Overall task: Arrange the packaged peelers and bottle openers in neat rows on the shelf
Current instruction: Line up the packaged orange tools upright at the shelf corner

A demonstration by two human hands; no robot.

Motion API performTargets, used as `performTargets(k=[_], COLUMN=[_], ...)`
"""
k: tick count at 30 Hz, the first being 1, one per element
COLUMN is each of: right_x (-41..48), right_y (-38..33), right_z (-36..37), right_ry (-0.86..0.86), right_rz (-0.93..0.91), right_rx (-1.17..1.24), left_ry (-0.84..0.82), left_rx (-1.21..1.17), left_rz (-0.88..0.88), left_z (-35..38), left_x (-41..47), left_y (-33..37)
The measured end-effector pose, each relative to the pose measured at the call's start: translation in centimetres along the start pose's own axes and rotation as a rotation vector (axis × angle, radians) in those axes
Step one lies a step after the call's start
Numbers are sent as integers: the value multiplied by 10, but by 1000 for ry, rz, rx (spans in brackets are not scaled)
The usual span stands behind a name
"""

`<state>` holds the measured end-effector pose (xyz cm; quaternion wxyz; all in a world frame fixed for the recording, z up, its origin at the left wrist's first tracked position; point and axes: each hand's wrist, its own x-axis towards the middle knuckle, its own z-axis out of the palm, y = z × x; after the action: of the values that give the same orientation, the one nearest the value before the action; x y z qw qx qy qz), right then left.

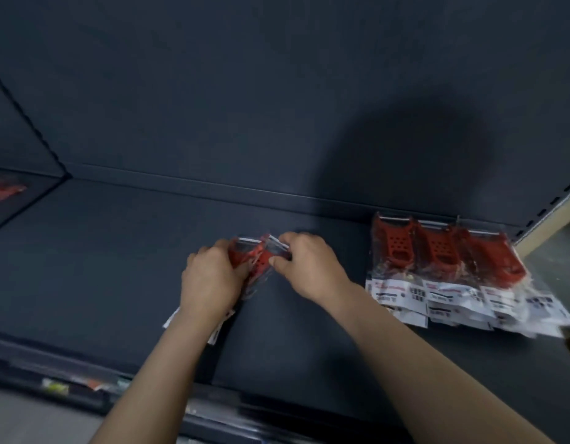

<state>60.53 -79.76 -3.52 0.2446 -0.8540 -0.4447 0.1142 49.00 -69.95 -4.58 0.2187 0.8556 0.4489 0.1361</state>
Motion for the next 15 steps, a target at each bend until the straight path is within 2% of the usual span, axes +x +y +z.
performTargets(k=[5, 8, 11, 15], right_x=[6, 12, 17, 23], right_y=[-19, -26, -36, -51], right_z=[17, 25, 34, 48], right_ry=[-53, -59, -9, 89], right_rz=[17, 84, 165, 223], right_rx=[-27, -99, -161, -264], left_ry=[27, 82, 134, 102], left_rx=[-136, -110, -79, -65], left_rz=[-41, -83, -89, -64], left_z=[-11, -12, -14, -17], left_x=[9, 15, 18, 21], left_y=[-12, -22, -32, -42])
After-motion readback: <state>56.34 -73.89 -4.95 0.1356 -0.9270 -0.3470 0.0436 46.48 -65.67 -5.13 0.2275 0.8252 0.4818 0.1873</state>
